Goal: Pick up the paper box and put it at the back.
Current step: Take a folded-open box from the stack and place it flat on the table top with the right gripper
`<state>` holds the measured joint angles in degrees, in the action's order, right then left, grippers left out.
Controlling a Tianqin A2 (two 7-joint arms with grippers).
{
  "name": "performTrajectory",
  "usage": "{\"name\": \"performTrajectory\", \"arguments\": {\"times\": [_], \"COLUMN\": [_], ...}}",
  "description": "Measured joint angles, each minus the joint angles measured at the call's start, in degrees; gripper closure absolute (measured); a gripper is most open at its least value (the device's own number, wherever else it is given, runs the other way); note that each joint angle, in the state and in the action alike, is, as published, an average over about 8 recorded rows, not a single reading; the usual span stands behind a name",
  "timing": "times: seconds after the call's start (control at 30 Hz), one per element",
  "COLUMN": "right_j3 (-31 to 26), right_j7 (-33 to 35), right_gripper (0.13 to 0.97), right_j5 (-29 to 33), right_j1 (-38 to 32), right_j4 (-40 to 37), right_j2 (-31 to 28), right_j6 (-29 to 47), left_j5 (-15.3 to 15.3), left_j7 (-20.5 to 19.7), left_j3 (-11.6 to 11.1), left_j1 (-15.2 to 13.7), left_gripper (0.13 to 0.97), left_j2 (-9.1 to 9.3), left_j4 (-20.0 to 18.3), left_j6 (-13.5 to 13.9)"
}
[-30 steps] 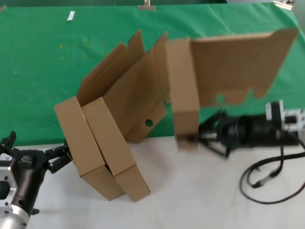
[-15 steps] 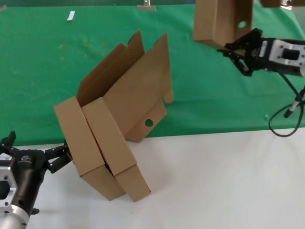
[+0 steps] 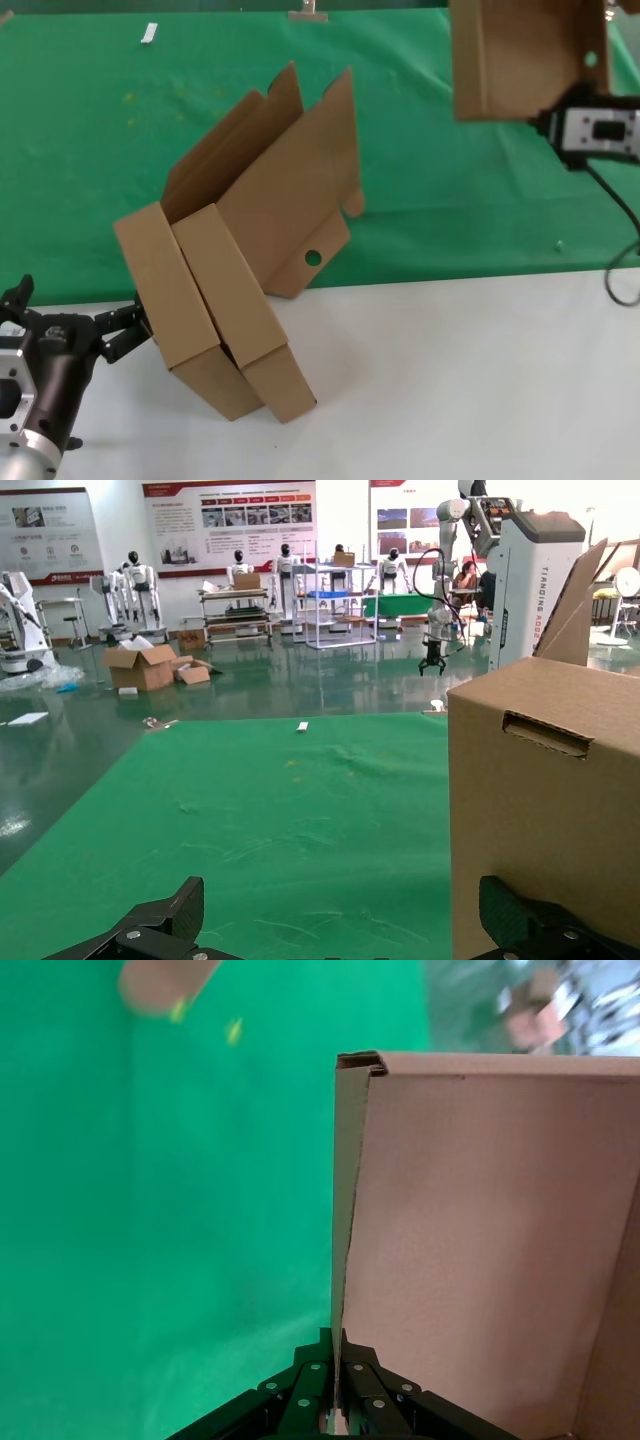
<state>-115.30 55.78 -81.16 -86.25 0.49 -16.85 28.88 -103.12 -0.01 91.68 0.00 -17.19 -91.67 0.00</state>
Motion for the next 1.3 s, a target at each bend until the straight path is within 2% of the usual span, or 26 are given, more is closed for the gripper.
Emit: {"name": "performTrajectory", "arguments": {"times": [0.43, 0.77, 1.3], "right_j3": [-8.2, -10.8, -14.7], "right_j7": [-12.9, -21.4, -31.4], "right_gripper": [0.941, 0.942, 0.927], "right_j5": [8.7, 11.7, 15.9], "right_j1": [5.4, 7.8, 8.3], "right_j4": [-0.2, -0.3, -0.3], "right_j2": [0.1, 1.9, 3.5], "right_j6": [-6.1, -7.8, -11.4], "left_j5": [0.0, 0.0, 0.0], "left_j7": [0.0, 0.0, 0.0], "left_j3": [0.0, 0.0, 0.0], "left_j1": [0.0, 0.0, 0.0], "left_gripper": [0.132, 0.132, 0.132], "left_j2": [0.00, 0.00, 0.00], "left_j4": [0.0, 0.0, 0.0], "left_j6": [0.0, 0.0, 0.0]}}
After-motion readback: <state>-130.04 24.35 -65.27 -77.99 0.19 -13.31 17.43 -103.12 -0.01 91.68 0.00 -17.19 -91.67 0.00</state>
